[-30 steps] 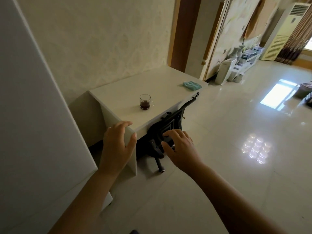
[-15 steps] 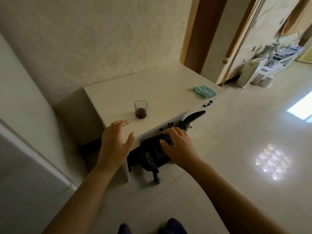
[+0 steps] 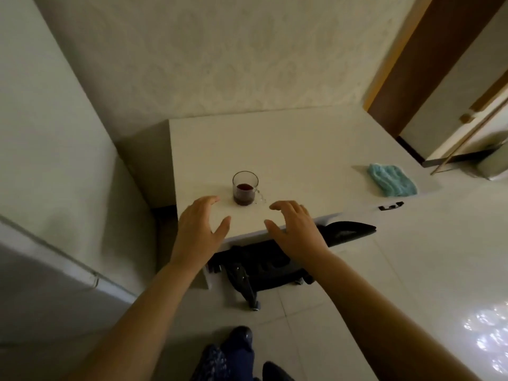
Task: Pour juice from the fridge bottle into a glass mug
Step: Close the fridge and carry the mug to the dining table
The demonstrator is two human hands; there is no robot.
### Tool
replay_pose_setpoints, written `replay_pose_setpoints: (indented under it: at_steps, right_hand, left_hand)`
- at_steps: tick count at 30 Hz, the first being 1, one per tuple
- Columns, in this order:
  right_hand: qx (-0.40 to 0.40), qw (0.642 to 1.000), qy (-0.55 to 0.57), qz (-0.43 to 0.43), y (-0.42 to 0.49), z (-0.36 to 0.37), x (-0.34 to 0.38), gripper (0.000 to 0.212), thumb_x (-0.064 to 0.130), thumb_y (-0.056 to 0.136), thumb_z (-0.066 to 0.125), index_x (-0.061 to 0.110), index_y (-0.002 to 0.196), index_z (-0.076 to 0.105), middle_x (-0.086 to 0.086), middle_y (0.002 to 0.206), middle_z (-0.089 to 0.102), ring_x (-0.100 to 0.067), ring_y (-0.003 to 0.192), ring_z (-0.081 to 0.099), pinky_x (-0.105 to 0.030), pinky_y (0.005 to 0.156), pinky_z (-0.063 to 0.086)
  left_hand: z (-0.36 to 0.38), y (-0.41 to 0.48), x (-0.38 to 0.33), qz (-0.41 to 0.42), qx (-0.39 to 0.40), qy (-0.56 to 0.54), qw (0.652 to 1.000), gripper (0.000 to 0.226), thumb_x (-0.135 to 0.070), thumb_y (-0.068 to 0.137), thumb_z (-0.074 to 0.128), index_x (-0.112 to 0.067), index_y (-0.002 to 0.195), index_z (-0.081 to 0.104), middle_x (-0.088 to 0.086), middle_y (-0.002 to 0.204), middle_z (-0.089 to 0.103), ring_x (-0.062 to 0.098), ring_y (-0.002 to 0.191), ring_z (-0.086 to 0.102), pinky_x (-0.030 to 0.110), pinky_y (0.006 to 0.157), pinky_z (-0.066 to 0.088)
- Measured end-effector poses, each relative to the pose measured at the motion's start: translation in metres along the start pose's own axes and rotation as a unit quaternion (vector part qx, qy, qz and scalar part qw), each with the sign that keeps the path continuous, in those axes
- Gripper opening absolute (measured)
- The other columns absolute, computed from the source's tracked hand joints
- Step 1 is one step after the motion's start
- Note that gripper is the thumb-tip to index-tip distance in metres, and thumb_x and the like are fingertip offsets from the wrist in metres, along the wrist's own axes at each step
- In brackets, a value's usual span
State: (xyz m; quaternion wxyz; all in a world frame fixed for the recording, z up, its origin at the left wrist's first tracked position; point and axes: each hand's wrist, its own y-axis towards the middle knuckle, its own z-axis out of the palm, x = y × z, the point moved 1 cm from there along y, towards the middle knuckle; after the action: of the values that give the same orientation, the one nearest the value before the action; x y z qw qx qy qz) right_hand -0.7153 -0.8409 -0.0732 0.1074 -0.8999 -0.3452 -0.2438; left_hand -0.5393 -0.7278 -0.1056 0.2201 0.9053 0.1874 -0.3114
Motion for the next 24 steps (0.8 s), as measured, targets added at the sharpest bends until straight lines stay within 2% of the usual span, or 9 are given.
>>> replay_pose_setpoints:
  at_steps: [8,12,14,16,18,20,22,24]
  right_hand:
    - [0.028,0.999,0.007,0.020,0.098,0.019,-0.046,0.048,0.042,0.088,0.056,0.020,0.129,0.044,-0.002,0.135,0.047,-0.020,0.122,0.043,-0.036,0.099,0.041]
    - [0.062,0.998,0.015,0.030,0.139,0.032,-0.065,0.055,0.042,0.086,0.059,0.020,0.133,0.040,-0.003,0.139,0.043,-0.020,0.126,0.040,-0.036,0.101,0.038]
    - [0.081,0.996,0.019,0.041,0.154,0.039,-0.075,0.061,0.042,0.085,0.061,0.019,0.136,0.036,-0.003,0.142,0.039,-0.021,0.129,0.037,-0.036,0.103,0.035]
    - [0.101,0.994,0.022,0.045,0.166,0.047,-0.084,0.067,0.042,0.085,0.062,0.018,0.140,0.032,-0.005,0.145,0.036,-0.022,0.131,0.034,-0.037,0.104,0.034]
    - [0.130,0.990,0.022,0.047,0.177,0.057,-0.094,0.075,0.043,0.084,0.064,0.018,0.143,0.026,-0.005,0.149,0.031,-0.023,0.134,0.031,-0.038,0.106,0.032]
    - [0.162,0.985,0.028,0.049,0.185,0.067,-0.103,0.081,0.043,0.082,0.066,0.018,0.145,0.021,-0.005,0.152,0.027,-0.024,0.136,0.028,-0.038,0.108,0.029]
    - [0.189,0.980,0.040,0.046,0.191,0.076,-0.108,0.085,0.041,0.081,0.068,0.018,0.146,0.018,-0.005,0.153,0.024,-0.024,0.138,0.026,-0.037,0.109,0.028]
    - [0.204,0.977,0.055,0.040,0.197,0.083,-0.111,0.088,0.040,0.081,0.069,0.019,0.147,0.016,-0.004,0.154,0.023,-0.023,0.139,0.025,-0.038,0.109,0.028]
  left_hand:
    - [0.044,0.074,0.032,-0.053,0.036,0.009,0.998,0.063,-0.031,0.080,0.072,-0.012,0.133,0.042,0.008,0.131,0.052,0.022,0.120,0.048,0.038,0.101,0.042]
    - [0.063,0.104,0.037,-0.083,0.055,0.009,0.995,0.059,-0.019,0.076,0.076,-0.004,0.126,0.048,0.014,0.122,0.058,0.025,0.111,0.055,0.007,0.085,0.030]
    - [0.075,0.113,0.039,-0.102,0.063,0.000,0.993,0.056,-0.016,0.076,0.076,-0.002,0.123,0.050,0.015,0.120,0.059,0.026,0.108,0.055,0.002,0.077,0.025]
    - [0.088,0.117,0.042,-0.119,0.073,-0.007,0.990,0.054,-0.016,0.075,0.077,-0.002,0.120,0.051,0.016,0.118,0.059,0.027,0.106,0.055,0.008,0.078,0.030]
    - [0.102,0.121,0.052,-0.133,0.090,-0.018,0.987,0.060,-0.019,0.073,0.079,-0.003,0.122,0.049,0.014,0.120,0.058,0.025,0.108,0.053,0.020,0.082,0.036]
    - [0.118,0.126,0.069,-0.154,0.108,-0.033,0.982,0.072,-0.032,0.070,0.080,-0.015,0.129,0.044,0.005,0.128,0.054,0.018,0.115,0.051,0.028,0.092,0.043]
    - [0.130,0.130,0.082,-0.180,0.130,-0.062,0.973,0.075,-0.047,0.065,0.079,-0.027,0.128,0.043,-0.006,0.124,0.055,0.011,0.113,0.053,0.037,0.090,0.050]
    - [0.137,0.134,0.086,-0.198,0.124,-0.086,0.969,0.071,-0.053,0.064,0.080,-0.030,0.123,0.046,-0.015,0.119,0.056,0.003,0.108,0.054,0.031,0.086,0.051]
